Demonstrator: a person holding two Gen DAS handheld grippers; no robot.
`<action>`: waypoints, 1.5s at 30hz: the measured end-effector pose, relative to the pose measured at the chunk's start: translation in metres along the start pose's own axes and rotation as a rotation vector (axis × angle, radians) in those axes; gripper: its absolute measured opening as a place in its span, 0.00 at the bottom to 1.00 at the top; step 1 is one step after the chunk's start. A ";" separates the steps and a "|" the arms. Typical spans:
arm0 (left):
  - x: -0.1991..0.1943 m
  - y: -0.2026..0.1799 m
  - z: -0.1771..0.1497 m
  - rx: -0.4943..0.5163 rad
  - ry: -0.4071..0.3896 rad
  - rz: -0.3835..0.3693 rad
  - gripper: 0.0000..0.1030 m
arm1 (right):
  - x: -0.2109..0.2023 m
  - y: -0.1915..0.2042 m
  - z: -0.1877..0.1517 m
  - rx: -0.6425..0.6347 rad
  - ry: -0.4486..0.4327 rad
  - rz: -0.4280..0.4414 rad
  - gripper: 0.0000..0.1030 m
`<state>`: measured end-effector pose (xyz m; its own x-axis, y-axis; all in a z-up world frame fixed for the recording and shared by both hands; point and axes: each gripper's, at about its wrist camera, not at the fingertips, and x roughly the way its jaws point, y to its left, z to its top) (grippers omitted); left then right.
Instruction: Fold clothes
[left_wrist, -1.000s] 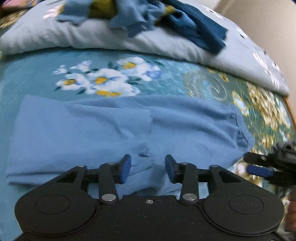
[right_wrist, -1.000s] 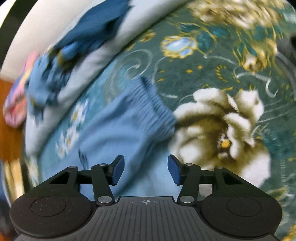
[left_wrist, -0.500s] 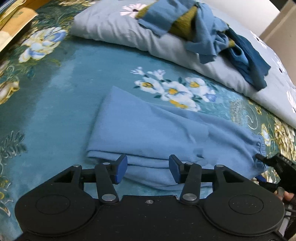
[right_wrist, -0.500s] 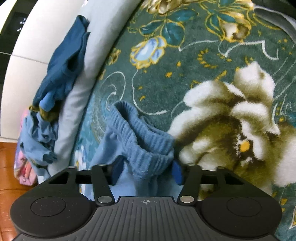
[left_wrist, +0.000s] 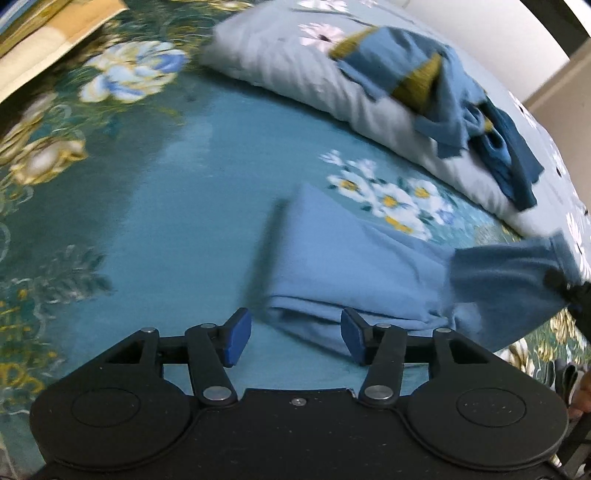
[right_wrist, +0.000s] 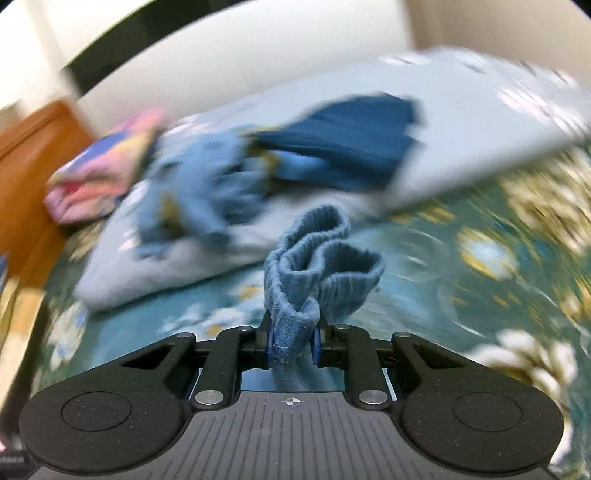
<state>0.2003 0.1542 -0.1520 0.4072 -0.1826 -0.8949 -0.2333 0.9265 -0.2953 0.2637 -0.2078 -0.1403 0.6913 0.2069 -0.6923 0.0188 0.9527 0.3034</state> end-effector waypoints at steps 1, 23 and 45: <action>-0.005 0.011 0.000 -0.008 -0.004 0.004 0.51 | 0.003 0.020 0.000 -0.049 0.004 0.014 0.15; -0.003 0.100 0.019 -0.148 0.023 -0.071 0.55 | 0.059 0.201 -0.094 -0.442 0.259 0.134 0.43; 0.113 -0.042 0.047 0.205 0.162 -0.212 0.57 | 0.015 0.024 -0.077 0.062 0.220 -0.070 0.48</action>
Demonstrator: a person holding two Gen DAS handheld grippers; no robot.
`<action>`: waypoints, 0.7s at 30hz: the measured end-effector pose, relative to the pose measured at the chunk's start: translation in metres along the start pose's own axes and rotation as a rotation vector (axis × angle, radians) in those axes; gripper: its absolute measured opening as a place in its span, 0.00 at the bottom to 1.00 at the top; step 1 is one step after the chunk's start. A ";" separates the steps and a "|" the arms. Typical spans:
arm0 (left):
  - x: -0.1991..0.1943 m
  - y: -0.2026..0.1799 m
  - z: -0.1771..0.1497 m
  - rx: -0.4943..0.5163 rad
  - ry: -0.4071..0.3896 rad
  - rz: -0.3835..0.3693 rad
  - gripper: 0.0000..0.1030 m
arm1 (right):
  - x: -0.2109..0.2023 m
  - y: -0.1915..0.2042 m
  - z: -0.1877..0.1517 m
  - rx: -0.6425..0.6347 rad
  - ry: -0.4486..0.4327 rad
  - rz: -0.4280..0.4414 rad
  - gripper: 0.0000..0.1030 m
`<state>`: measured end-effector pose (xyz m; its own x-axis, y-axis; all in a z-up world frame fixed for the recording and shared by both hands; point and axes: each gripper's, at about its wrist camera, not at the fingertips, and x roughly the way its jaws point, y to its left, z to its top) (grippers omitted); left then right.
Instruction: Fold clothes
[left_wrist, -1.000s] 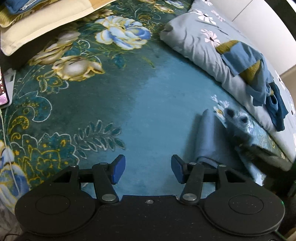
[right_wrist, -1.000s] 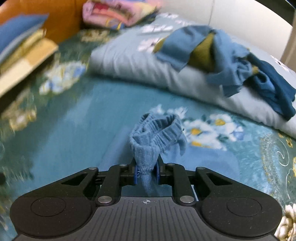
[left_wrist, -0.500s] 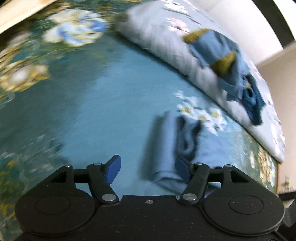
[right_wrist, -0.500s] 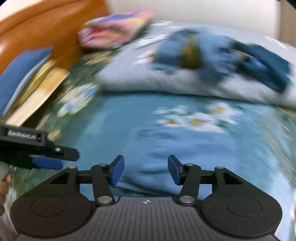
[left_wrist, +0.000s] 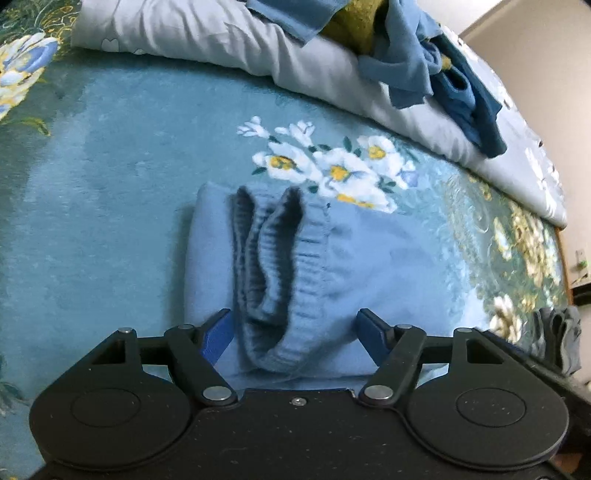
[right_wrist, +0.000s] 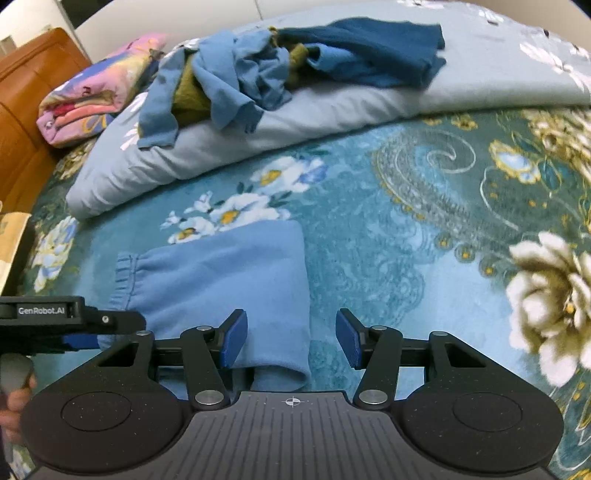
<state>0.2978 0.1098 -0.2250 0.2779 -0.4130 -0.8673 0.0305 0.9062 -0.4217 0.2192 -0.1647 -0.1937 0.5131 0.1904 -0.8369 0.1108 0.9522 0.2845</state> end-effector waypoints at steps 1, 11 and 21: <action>0.001 -0.001 0.001 -0.006 -0.006 0.006 0.52 | 0.003 -0.002 0.001 0.010 0.006 0.005 0.48; -0.042 -0.003 0.002 -0.031 -0.160 -0.038 0.19 | 0.013 -0.018 0.018 0.055 0.024 0.023 0.48; -0.012 0.036 -0.002 0.017 -0.059 0.072 0.34 | 0.033 -0.013 0.018 0.094 0.072 0.138 0.65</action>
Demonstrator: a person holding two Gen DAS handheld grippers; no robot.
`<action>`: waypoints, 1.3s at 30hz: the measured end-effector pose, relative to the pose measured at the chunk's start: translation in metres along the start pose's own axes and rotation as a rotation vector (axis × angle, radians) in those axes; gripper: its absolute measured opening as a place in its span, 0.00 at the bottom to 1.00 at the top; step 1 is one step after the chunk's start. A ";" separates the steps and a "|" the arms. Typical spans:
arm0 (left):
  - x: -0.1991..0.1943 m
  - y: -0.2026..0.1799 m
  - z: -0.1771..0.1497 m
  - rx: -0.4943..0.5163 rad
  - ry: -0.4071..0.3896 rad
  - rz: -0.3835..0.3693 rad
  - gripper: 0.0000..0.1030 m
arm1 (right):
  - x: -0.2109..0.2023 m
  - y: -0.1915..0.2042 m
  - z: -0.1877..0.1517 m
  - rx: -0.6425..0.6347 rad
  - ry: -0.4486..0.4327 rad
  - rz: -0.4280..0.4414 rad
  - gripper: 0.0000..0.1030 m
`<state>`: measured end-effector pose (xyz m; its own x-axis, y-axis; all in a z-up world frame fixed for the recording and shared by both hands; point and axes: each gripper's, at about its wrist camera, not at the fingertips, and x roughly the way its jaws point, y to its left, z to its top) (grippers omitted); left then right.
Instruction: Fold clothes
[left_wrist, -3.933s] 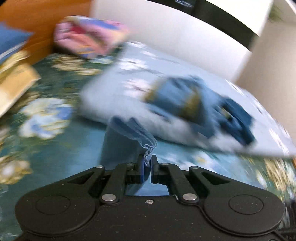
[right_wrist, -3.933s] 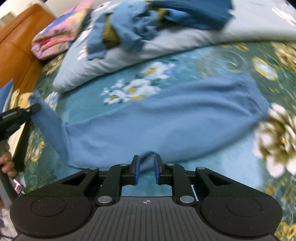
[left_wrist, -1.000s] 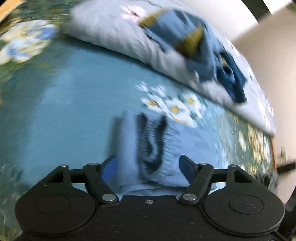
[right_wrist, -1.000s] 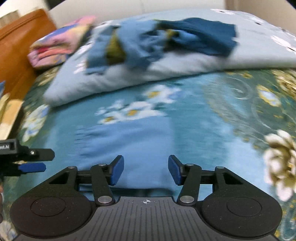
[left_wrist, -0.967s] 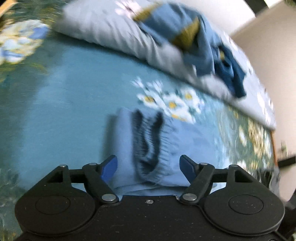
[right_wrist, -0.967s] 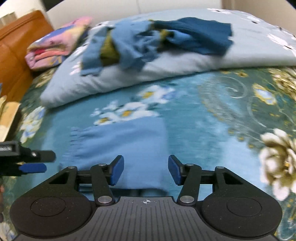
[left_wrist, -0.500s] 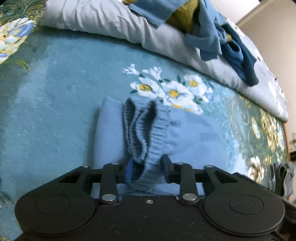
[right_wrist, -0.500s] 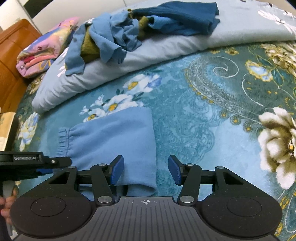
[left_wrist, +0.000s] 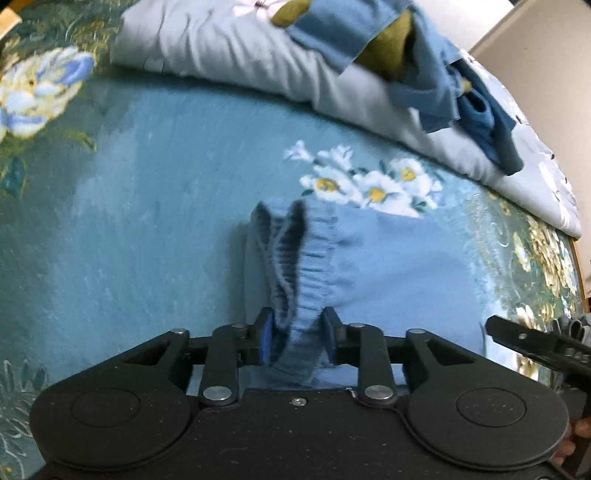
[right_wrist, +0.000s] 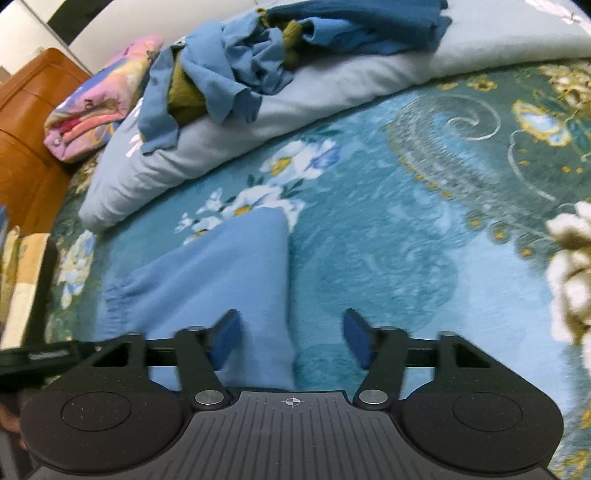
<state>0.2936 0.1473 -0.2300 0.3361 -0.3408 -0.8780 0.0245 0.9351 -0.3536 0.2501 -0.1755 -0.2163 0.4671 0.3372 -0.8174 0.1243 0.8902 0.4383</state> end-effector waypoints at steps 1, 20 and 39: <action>0.001 0.000 -0.001 0.002 -0.001 0.012 0.37 | 0.004 0.000 0.001 -0.001 0.009 0.005 0.65; -0.045 -0.008 0.014 -0.012 -0.136 -0.033 0.67 | -0.007 0.018 0.016 -0.058 -0.051 0.065 0.55; 0.021 -0.029 -0.002 0.125 0.000 -0.017 0.37 | 0.035 0.010 -0.006 -0.087 0.139 0.025 0.29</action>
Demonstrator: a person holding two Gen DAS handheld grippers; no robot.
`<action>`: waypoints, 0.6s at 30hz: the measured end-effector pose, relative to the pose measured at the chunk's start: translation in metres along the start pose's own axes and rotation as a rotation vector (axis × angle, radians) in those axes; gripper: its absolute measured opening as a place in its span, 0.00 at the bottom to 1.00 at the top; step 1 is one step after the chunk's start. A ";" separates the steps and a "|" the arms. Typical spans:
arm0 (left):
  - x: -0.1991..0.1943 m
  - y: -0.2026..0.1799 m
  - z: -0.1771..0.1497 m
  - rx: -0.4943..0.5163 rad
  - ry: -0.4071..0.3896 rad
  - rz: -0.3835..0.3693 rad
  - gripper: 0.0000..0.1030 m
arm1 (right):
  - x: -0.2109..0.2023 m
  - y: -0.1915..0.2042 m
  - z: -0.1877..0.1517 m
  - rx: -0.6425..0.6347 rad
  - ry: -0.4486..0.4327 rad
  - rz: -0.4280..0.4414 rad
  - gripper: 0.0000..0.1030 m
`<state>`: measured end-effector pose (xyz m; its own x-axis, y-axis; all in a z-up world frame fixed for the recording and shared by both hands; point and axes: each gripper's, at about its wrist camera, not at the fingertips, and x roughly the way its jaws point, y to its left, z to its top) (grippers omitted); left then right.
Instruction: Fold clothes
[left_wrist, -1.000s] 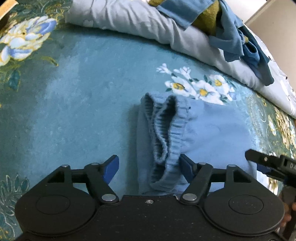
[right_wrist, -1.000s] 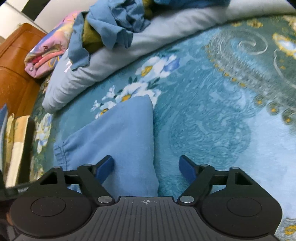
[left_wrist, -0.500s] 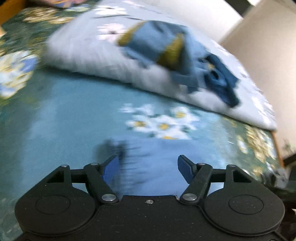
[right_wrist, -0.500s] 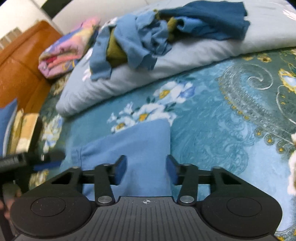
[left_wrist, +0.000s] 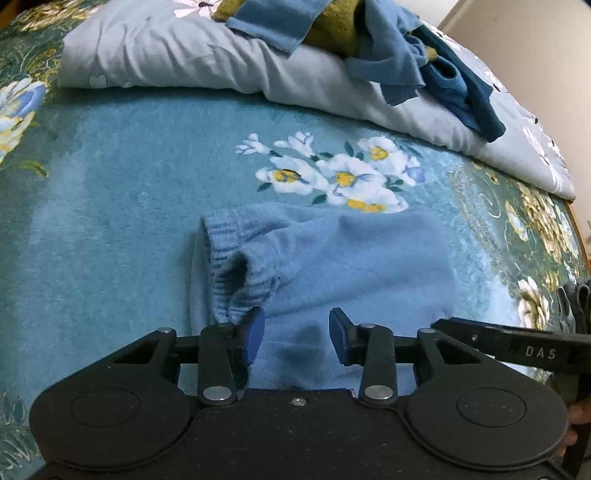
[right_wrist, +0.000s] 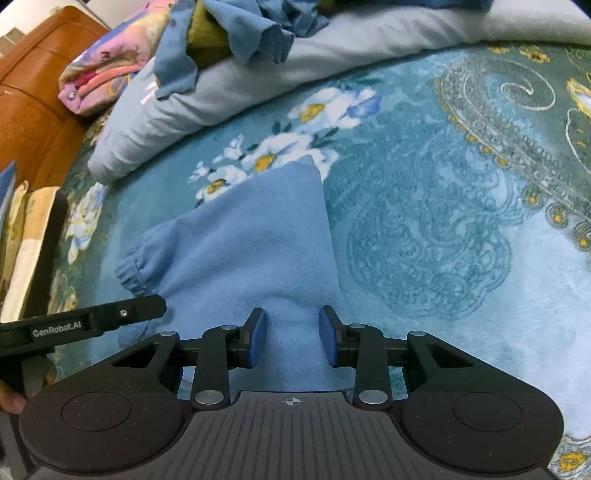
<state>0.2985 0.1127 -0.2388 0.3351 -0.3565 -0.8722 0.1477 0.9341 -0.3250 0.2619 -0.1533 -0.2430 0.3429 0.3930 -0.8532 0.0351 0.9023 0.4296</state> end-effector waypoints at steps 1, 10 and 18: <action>0.002 0.001 0.000 -0.005 0.003 -0.001 0.37 | 0.001 0.000 0.000 -0.002 0.003 -0.003 0.29; -0.015 -0.004 0.004 -0.019 -0.008 -0.020 0.45 | -0.006 0.004 0.004 -0.018 0.016 -0.005 0.30; -0.043 0.002 0.009 -0.063 -0.098 0.031 0.87 | -0.029 0.018 0.007 -0.054 -0.074 0.019 0.83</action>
<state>0.2928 0.1294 -0.1983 0.4284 -0.3252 -0.8431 0.0784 0.9429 -0.3238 0.2593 -0.1496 -0.2079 0.4117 0.3981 -0.8198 -0.0226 0.9037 0.4275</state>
